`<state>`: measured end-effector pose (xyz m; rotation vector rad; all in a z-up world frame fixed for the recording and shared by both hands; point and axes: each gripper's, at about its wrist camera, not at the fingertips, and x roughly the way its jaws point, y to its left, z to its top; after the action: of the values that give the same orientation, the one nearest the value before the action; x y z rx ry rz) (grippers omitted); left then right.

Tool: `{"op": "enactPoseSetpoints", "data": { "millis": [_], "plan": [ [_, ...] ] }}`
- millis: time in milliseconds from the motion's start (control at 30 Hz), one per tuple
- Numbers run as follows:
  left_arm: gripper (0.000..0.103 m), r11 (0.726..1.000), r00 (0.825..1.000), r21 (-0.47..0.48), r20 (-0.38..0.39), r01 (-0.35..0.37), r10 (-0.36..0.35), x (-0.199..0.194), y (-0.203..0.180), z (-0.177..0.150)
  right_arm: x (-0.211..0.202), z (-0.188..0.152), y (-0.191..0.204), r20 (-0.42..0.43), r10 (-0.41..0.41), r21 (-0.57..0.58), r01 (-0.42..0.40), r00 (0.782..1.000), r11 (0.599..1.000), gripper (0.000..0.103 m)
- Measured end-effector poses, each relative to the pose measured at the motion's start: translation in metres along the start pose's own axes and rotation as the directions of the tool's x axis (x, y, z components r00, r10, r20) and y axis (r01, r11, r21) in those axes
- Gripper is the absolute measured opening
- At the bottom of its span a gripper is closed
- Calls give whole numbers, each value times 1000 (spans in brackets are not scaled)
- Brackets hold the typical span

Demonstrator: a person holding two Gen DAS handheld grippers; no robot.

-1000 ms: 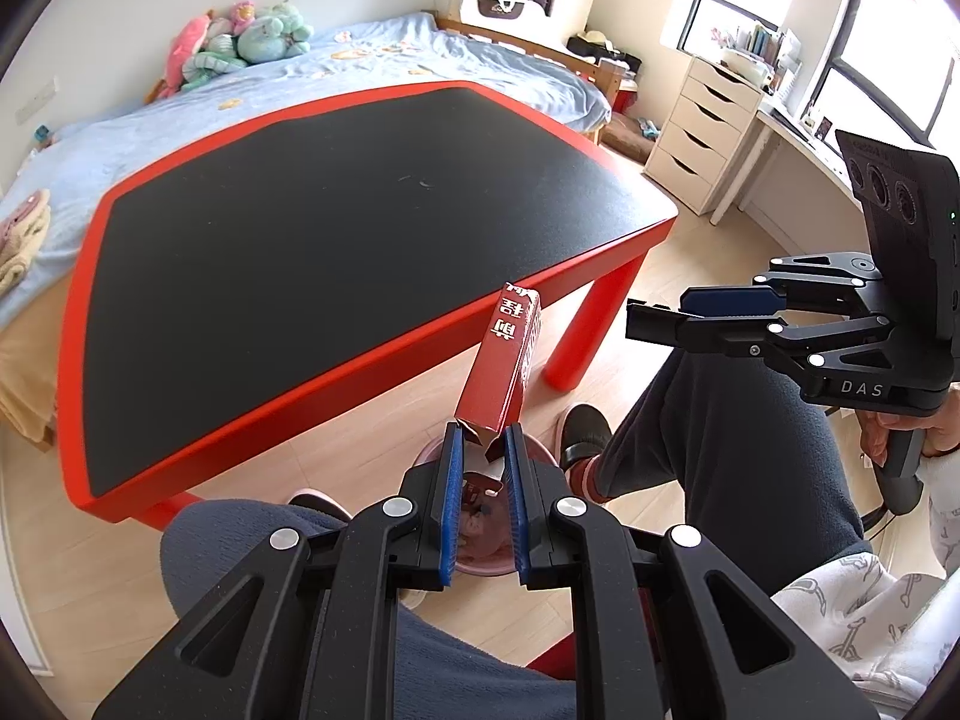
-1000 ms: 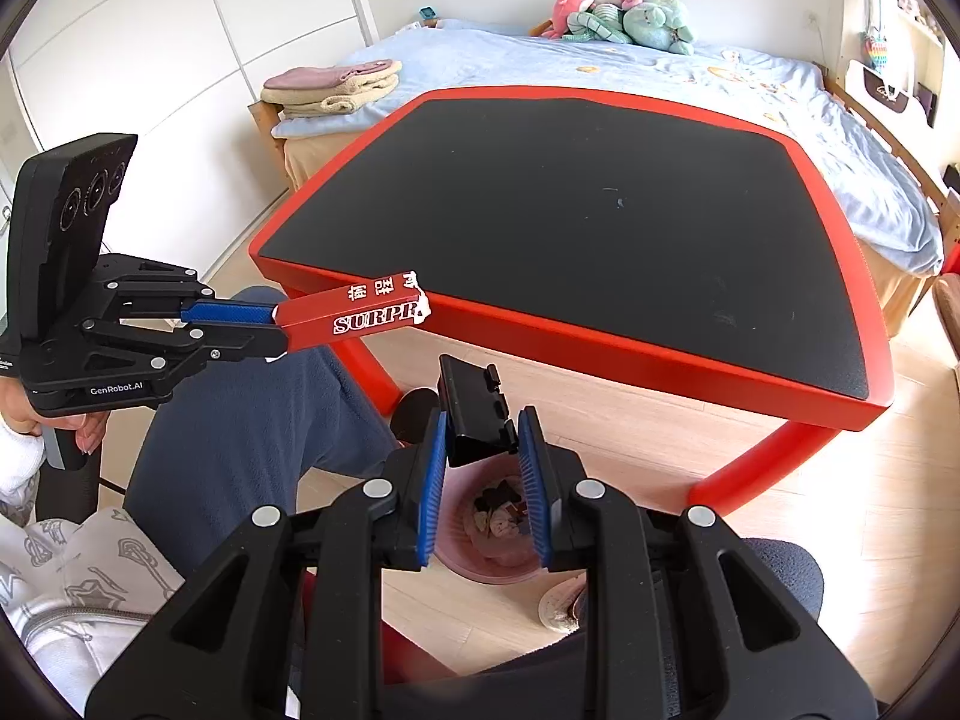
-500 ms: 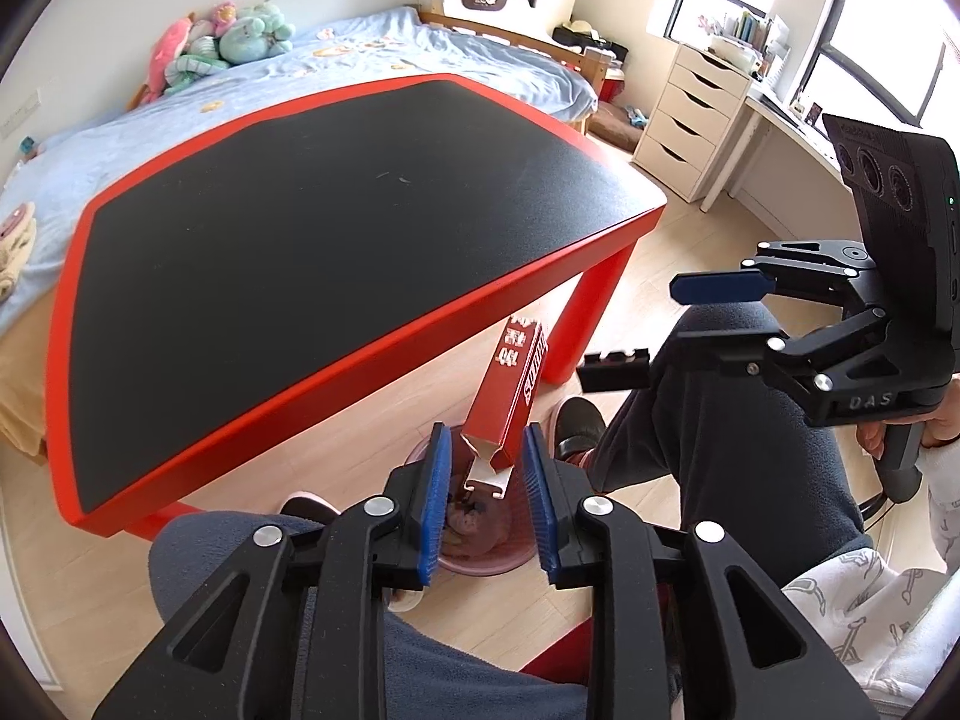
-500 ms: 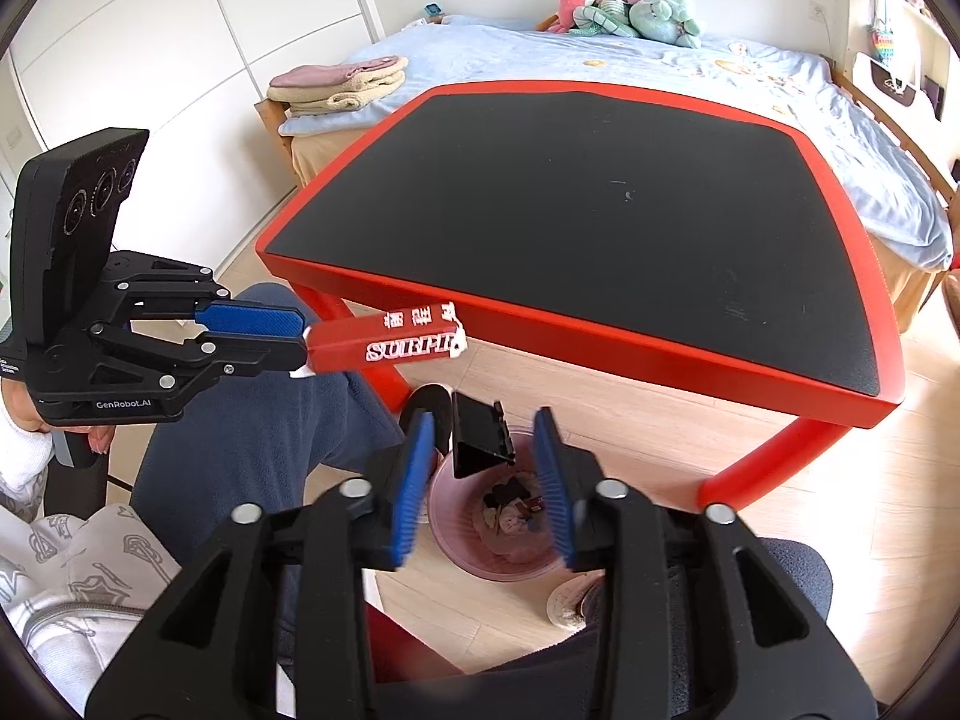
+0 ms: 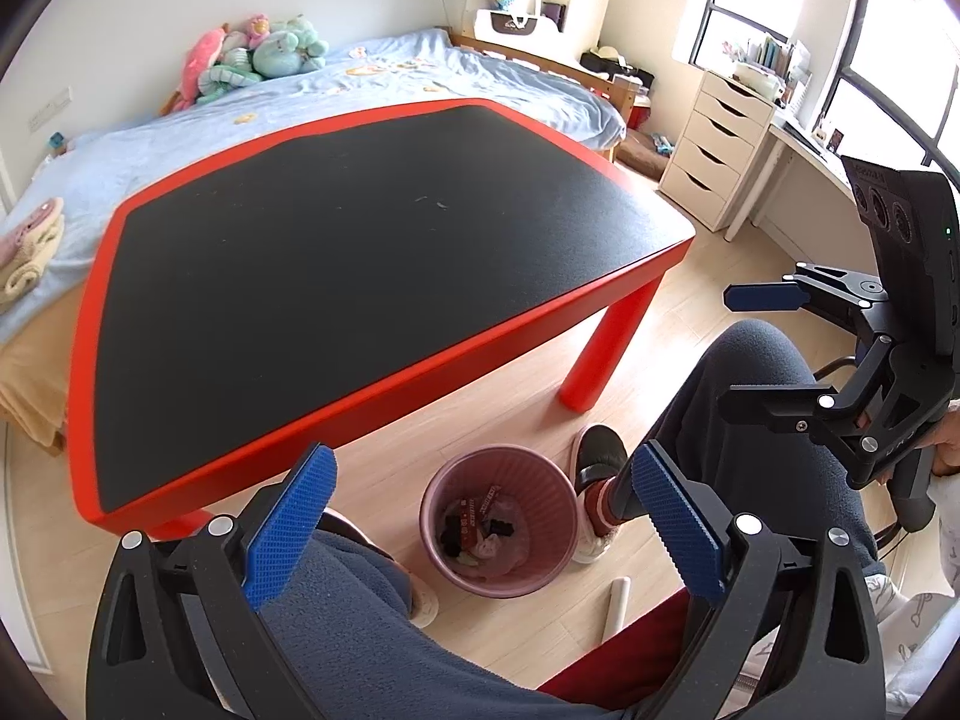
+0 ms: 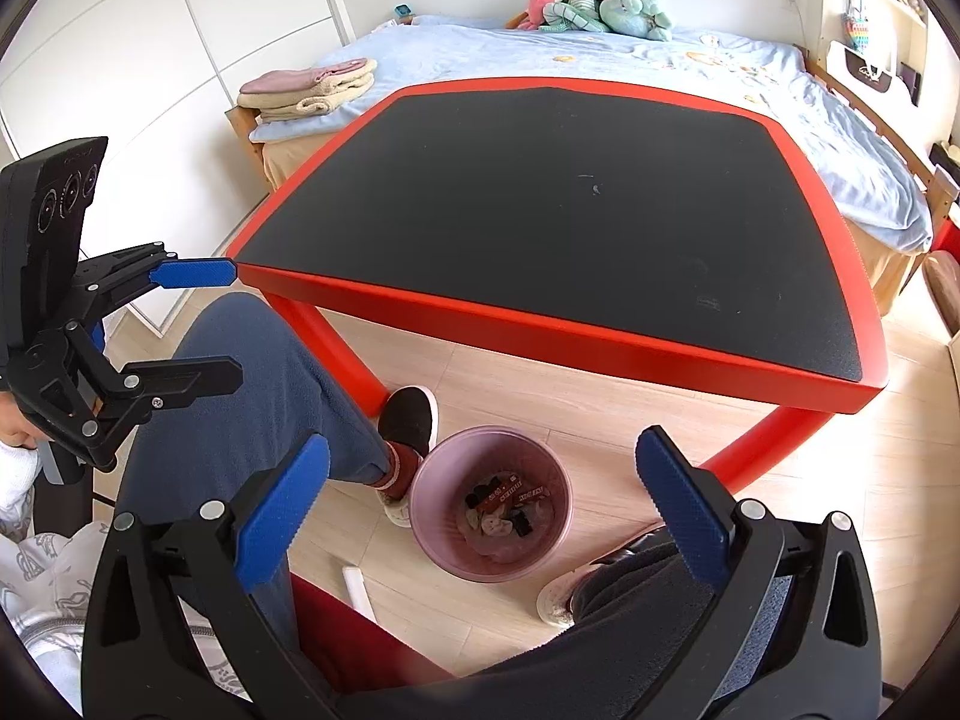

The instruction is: Collect trash

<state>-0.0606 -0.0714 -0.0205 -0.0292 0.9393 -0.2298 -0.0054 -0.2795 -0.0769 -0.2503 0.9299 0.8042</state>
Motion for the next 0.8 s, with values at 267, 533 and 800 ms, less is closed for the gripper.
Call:
{"op": "enactPoseSetpoints", "data": {
  "millis": [267,533,800],
  "plan": [
    [95,1000,1000,-22,10,-9,9,-3,3,1,-3,2,0,10,6,5,-6,1000,1000,100],
    [95,998,999,-56,17,-43,44,-8,12,6,-8,11,-6,25,-10,36,9,1000,999,100],
    [95,992,993,-87,55,-95,101,-16,30,26,-15,45,-12,84,-41,36,38,996,999,100]
  ]
}}
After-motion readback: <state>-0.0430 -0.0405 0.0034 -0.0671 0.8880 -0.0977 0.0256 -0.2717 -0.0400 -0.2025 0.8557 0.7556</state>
